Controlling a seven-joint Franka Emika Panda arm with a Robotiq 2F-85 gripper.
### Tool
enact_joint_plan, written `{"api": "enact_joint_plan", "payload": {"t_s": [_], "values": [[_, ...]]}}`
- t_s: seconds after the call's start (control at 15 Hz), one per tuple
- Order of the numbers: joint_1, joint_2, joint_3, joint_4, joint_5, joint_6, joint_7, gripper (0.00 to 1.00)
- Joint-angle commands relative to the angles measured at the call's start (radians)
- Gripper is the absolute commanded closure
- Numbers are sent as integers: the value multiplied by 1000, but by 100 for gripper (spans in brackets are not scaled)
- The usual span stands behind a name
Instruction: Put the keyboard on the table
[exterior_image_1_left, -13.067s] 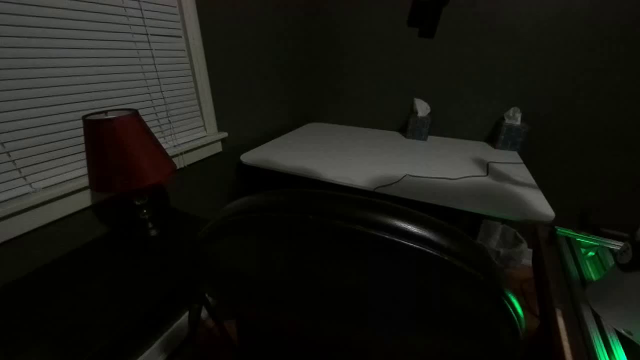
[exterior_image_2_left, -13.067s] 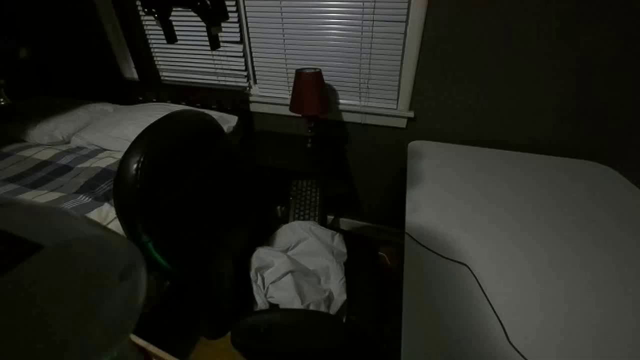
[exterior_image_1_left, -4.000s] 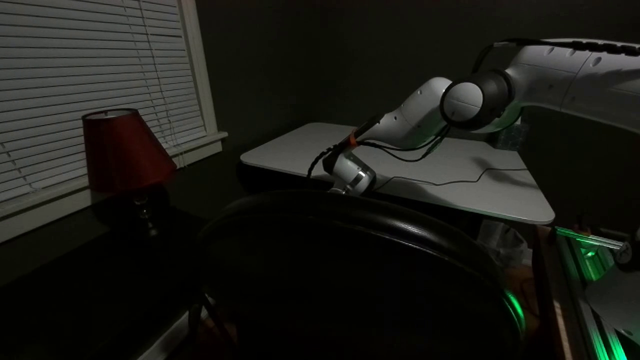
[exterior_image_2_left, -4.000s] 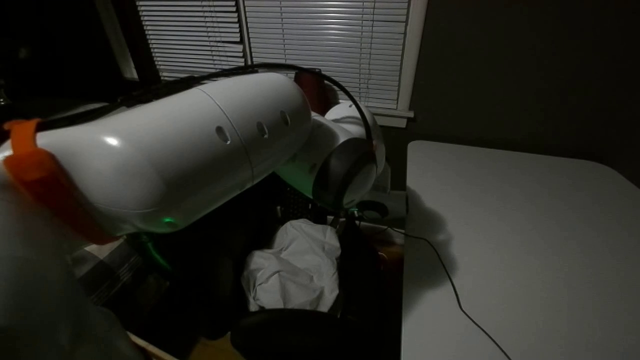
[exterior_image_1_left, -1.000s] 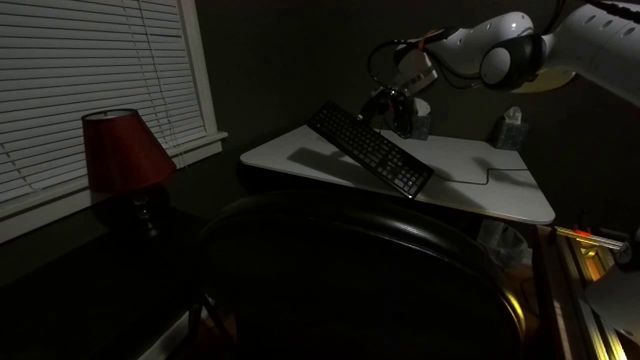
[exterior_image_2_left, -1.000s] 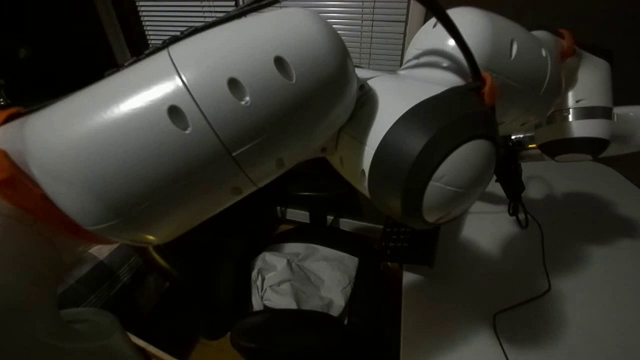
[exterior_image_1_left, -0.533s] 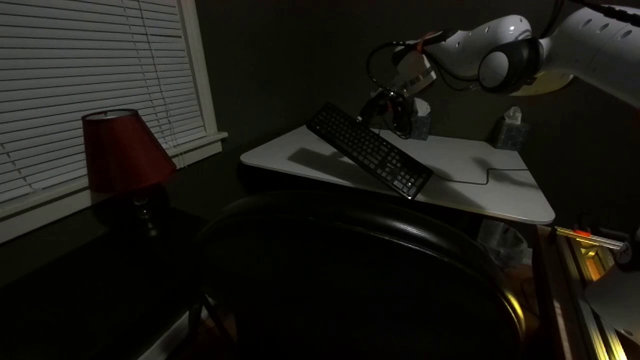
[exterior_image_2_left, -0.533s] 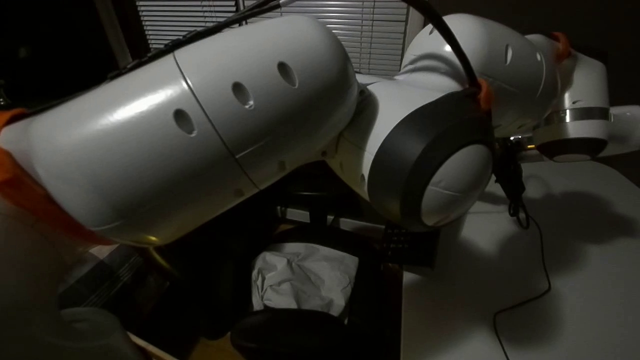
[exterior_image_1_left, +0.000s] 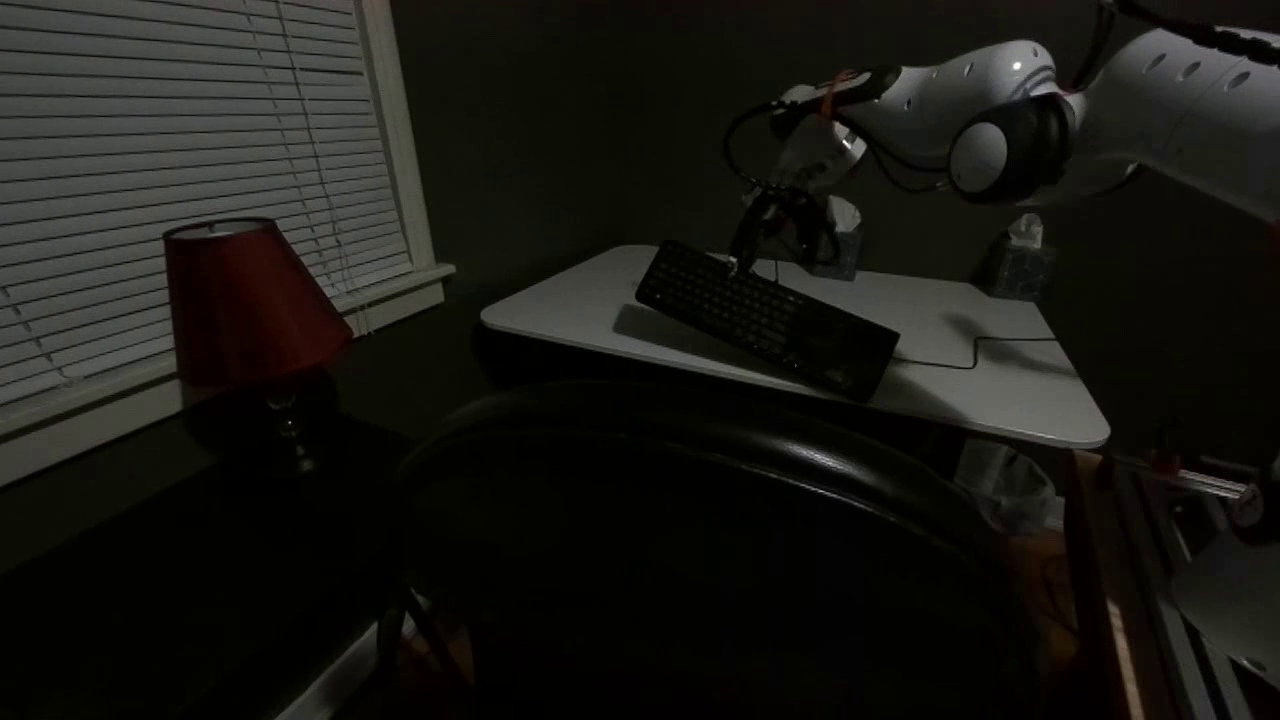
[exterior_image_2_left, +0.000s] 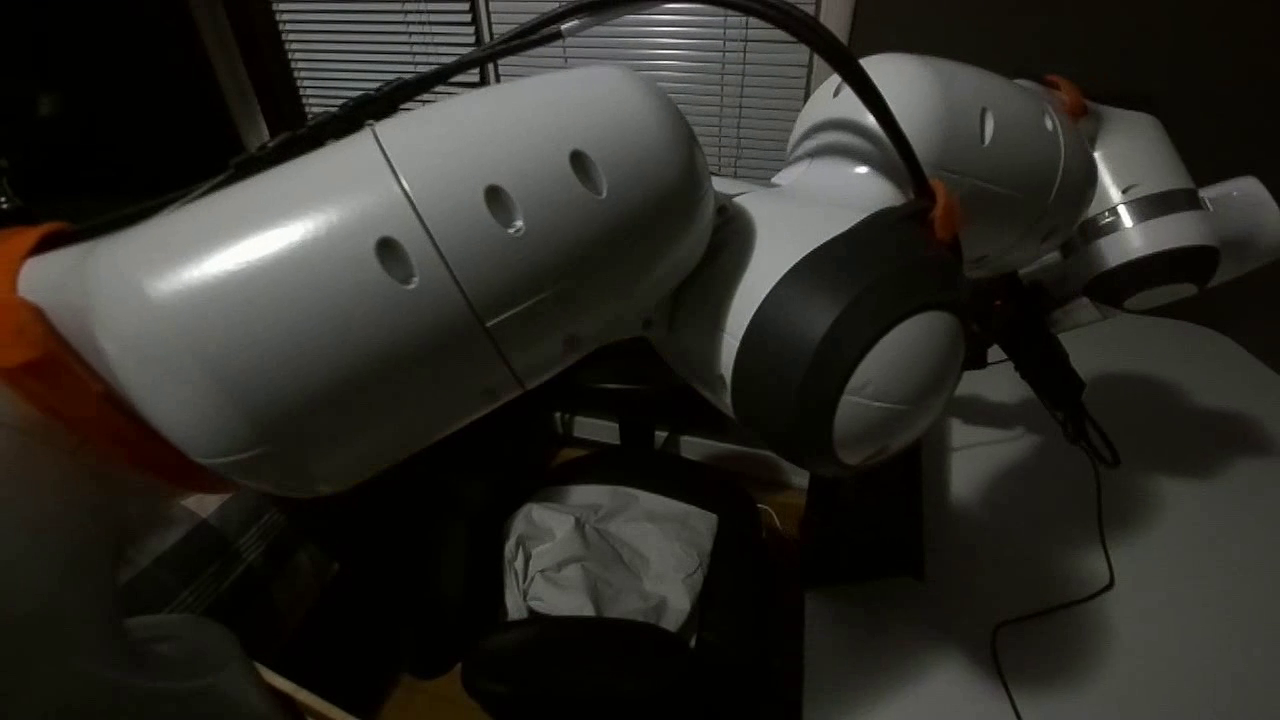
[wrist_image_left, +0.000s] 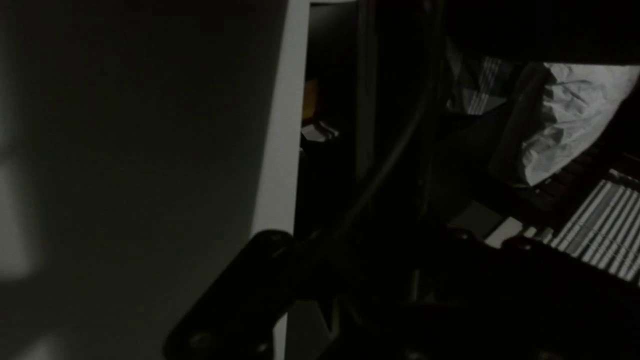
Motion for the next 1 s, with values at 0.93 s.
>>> {"api": "enact_joint_plan", "payload": {"t_s": [0.93], "values": [[2,18,130,150,-418,-156,137,95]]}}
